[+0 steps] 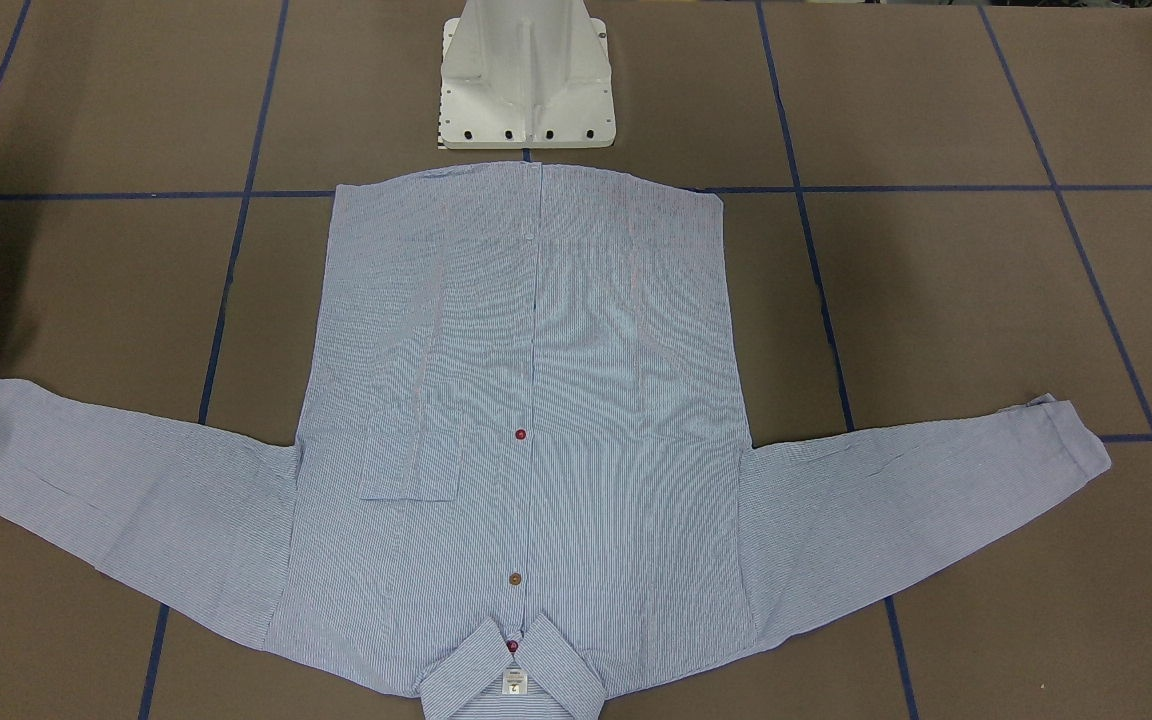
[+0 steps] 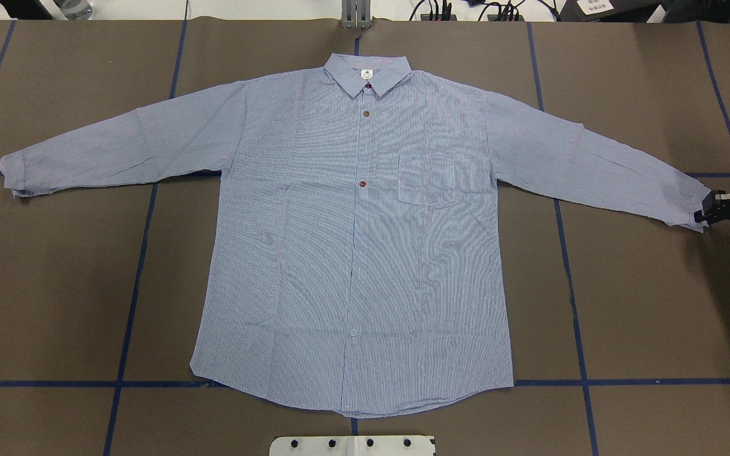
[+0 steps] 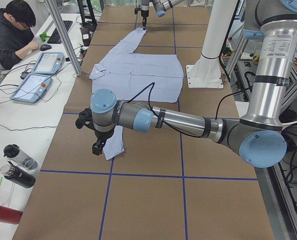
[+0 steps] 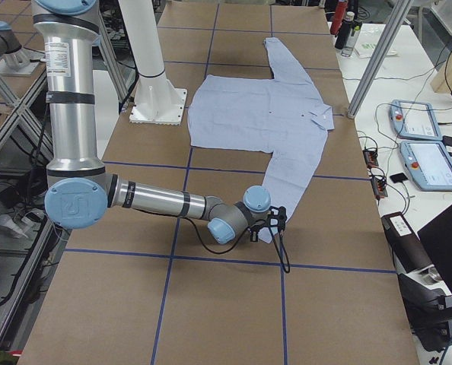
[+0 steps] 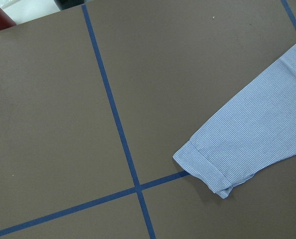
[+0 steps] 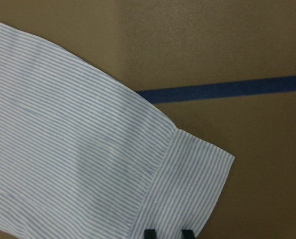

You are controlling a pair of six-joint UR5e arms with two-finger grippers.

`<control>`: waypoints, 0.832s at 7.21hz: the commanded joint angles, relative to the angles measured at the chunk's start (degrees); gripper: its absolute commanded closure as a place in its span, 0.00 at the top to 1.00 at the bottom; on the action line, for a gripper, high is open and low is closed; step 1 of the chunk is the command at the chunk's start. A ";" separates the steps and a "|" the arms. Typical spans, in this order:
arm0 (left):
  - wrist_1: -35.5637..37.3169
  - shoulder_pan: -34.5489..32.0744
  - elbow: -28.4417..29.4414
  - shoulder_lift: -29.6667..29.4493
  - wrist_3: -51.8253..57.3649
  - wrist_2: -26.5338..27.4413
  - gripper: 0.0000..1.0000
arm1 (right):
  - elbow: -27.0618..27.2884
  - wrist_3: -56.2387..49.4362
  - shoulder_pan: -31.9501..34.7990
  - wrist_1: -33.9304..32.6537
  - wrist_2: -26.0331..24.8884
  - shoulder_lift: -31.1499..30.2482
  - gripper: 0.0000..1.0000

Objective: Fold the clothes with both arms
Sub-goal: 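Lower the right gripper onto the nearest sleeve cuff and grasp it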

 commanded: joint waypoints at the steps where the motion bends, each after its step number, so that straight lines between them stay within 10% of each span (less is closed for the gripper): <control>1: -0.01 0.07 -0.05 -0.04 0.00 0.00 1.00 | 0.18 0.00 0.09 -0.25 -0.40 -0.70 0.08; 6: 0.08 0.07 -0.49 0.05 -0.09 0.00 1.00 | 8.42 -0.09 2.71 0.36 1.88 -0.35 0.00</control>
